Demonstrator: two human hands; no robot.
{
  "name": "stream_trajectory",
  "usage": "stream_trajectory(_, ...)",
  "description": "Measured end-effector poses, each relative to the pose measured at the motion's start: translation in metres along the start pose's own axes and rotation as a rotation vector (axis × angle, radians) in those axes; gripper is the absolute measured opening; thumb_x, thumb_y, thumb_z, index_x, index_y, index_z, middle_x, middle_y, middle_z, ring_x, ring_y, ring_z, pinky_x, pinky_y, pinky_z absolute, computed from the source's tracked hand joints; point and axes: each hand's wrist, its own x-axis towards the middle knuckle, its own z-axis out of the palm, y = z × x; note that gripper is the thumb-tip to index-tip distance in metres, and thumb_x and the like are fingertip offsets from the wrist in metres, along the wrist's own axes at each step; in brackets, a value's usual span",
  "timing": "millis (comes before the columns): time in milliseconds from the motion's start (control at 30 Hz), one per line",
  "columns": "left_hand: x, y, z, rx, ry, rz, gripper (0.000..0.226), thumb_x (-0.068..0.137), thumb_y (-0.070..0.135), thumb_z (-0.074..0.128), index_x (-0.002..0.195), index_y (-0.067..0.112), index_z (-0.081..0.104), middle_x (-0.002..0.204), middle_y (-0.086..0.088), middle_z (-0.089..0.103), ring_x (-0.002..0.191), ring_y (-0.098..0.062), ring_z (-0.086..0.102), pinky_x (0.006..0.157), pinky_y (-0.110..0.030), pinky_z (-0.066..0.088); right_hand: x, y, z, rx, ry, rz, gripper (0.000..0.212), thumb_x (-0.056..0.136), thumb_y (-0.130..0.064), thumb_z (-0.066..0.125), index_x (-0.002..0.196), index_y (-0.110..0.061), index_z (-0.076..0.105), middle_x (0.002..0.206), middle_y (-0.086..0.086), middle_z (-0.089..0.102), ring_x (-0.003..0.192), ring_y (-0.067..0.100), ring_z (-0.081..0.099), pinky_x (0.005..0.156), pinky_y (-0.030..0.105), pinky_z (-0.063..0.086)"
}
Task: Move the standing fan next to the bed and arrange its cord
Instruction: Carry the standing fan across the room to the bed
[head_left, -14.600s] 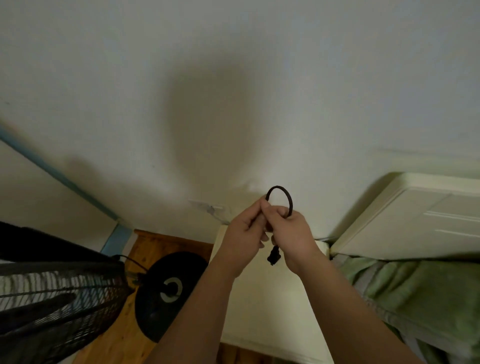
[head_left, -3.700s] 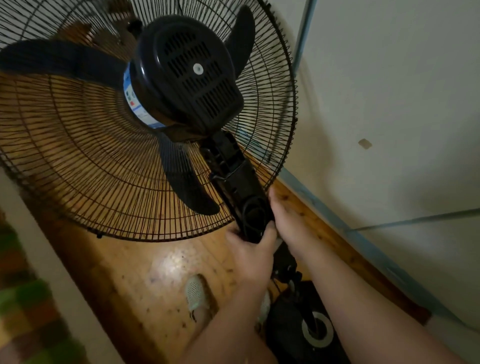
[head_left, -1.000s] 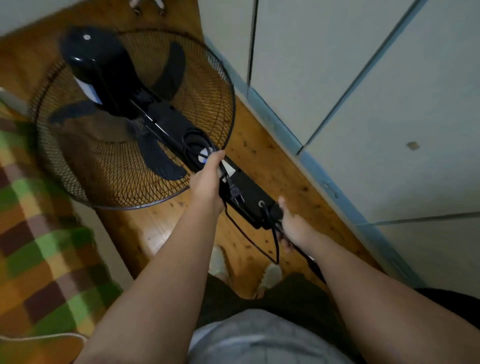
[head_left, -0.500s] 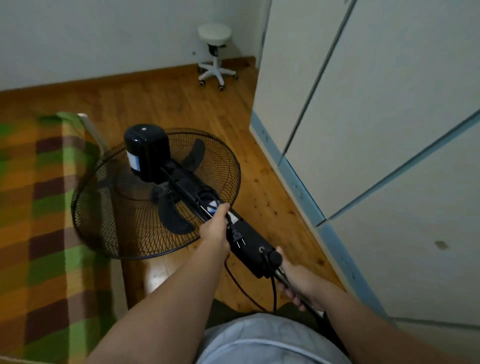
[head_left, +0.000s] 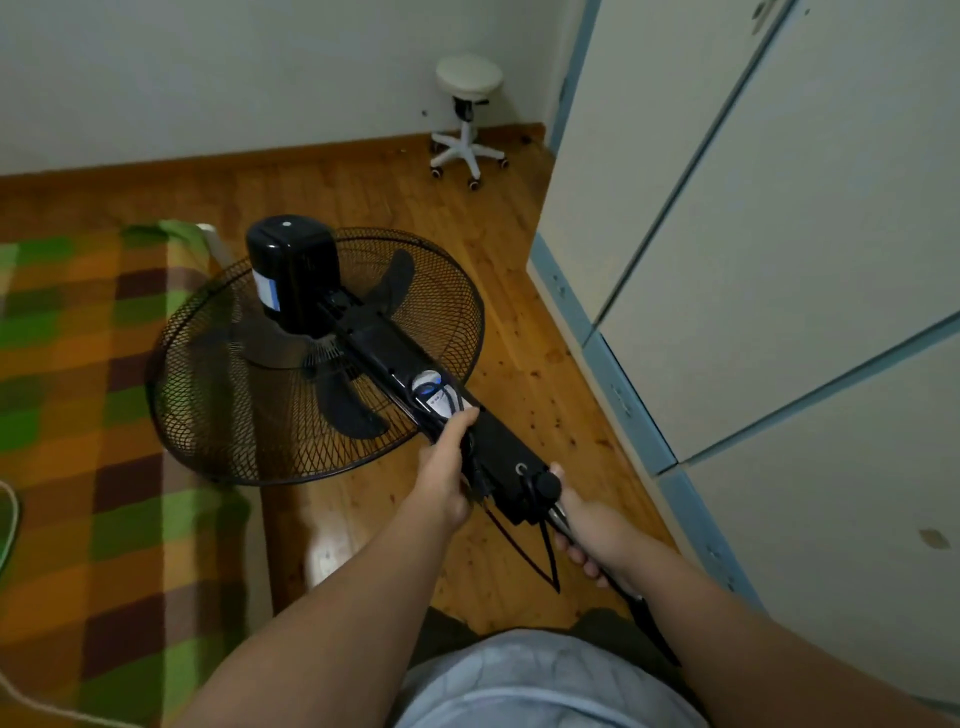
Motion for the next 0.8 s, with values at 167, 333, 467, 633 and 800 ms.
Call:
stream_trajectory(167, 0.004, 0.009, -0.007, 0.032, -0.058, -0.039, 0.060, 0.079, 0.038, 0.081, 0.128, 0.011, 0.059, 0.116, -0.018, 0.072, 0.103, -0.038, 0.071, 0.092, -0.055, 0.057, 0.007, -0.021, 0.014, 0.002, -0.002, -0.013, 0.089, 0.073, -0.095, 0.013, 0.070, -0.017, 0.058, 0.051, -0.003, 0.046, 0.047, 0.015, 0.039, 0.049, 0.025, 0.032)
stream_trajectory(333, 0.016, 0.021, -0.004, 0.016, 0.073, 0.024, 0.072, 0.075, 0.038, 0.086, 0.132, 0.011, 0.053, 0.117, -0.017, 0.069, 0.101, -0.037, 0.069, 0.093, -0.056, 0.056, 0.016, -0.036, 0.025, 0.008, -0.024, -0.025, 0.091, 0.072, -0.094, 0.013, 0.070, -0.016, 0.058, 0.052, -0.002, 0.047, 0.047, 0.015, 0.041, 0.049, 0.025, 0.034)
stream_trajectory(467, 0.029, 0.033, 0.001, 0.018, 0.142, 0.077, 0.075, 0.073, 0.037, 0.088, 0.133, 0.010, 0.052, 0.113, -0.015, 0.070, 0.096, -0.033, 0.071, 0.088, -0.051, 0.059, 0.028, -0.049, 0.023, 0.014, -0.061, -0.020, 0.091, 0.072, -0.094, 0.012, 0.071, -0.015, 0.057, 0.052, -0.002, 0.046, 0.047, 0.015, 0.041, 0.048, 0.024, 0.035)
stream_trajectory(633, 0.053, 0.053, 0.016, 0.064, 0.199, 0.097, 0.076, 0.074, 0.038, 0.086, 0.132, 0.009, 0.047, 0.114, -0.012, 0.068, 0.098, -0.031, 0.069, 0.092, -0.050, 0.058, 0.050, -0.073, 0.012, 0.024, -0.118, 0.006, 0.089, 0.072, -0.094, 0.012, 0.068, -0.016, 0.054, 0.050, -0.003, 0.045, 0.045, 0.015, 0.039, 0.047, 0.024, 0.034)
stream_trajectory(800, 0.090, 0.094, 0.048, 0.084, 0.220, 0.086, 0.072, 0.073, 0.036, 0.088, 0.129, 0.009, 0.052, 0.116, -0.014, 0.068, 0.100, -0.032, 0.069, 0.094, -0.051, 0.057, 0.088, -0.114, -0.012, 0.034, -0.148, 0.009, 0.090, 0.071, -0.095, 0.010, 0.067, -0.016, 0.053, 0.049, -0.003, 0.044, 0.043, 0.015, 0.038, 0.047, 0.023, 0.032)
